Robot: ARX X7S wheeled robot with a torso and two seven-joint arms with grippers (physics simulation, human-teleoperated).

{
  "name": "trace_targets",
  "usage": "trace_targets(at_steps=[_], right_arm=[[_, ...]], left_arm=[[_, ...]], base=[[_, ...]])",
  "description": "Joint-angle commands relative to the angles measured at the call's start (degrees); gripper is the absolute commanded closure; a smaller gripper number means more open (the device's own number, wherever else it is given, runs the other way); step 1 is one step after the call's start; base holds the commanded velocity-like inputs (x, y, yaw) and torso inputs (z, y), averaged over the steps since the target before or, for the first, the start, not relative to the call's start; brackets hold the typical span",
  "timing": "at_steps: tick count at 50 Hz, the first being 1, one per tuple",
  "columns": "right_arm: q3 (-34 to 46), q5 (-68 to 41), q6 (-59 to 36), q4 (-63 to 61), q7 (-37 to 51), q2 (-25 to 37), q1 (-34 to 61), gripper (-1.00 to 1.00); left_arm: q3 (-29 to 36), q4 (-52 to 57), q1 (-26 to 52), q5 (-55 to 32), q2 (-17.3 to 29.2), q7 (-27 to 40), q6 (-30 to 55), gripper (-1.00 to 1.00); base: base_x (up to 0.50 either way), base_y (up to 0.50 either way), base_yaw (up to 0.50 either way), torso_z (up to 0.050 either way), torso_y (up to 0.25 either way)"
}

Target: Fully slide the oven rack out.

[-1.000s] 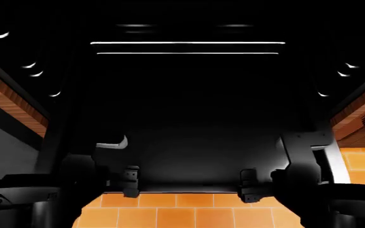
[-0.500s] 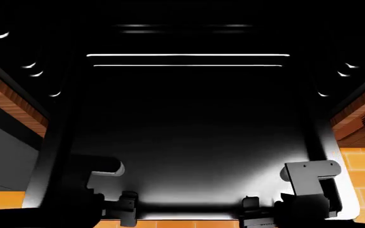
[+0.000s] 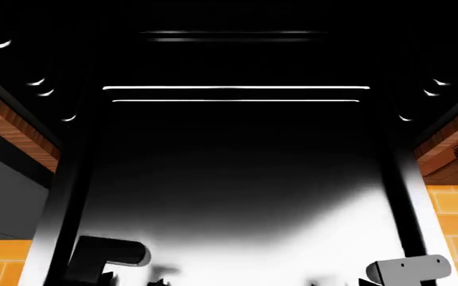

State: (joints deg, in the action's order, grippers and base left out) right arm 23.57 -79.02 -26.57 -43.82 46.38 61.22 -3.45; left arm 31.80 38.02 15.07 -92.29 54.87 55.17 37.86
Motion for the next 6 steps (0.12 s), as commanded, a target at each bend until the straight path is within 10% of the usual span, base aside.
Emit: trace_targets(at_steps=[1, 6], right_arm=[[16.3, -14.7, -17.5, 21.2, -12.4, -0.1, -25.2, -1.0], [18.1, -10.9, -16.2, 22.1, -15.2, 0.3, -28.8, -1.0]], left_arm=[[13.6, -28.4, -23.2, -20.0, 0.4, -5.6, 28.3, -1.0], [14.0, -26.2, -27.6, -19.2, 2.1, -6.5, 26.7, -1.0]], base=[[-0.02, 0.0, 0.0, 0.0, -0.01], [-0.02, 0.0, 0.0, 0.0, -0.007]])
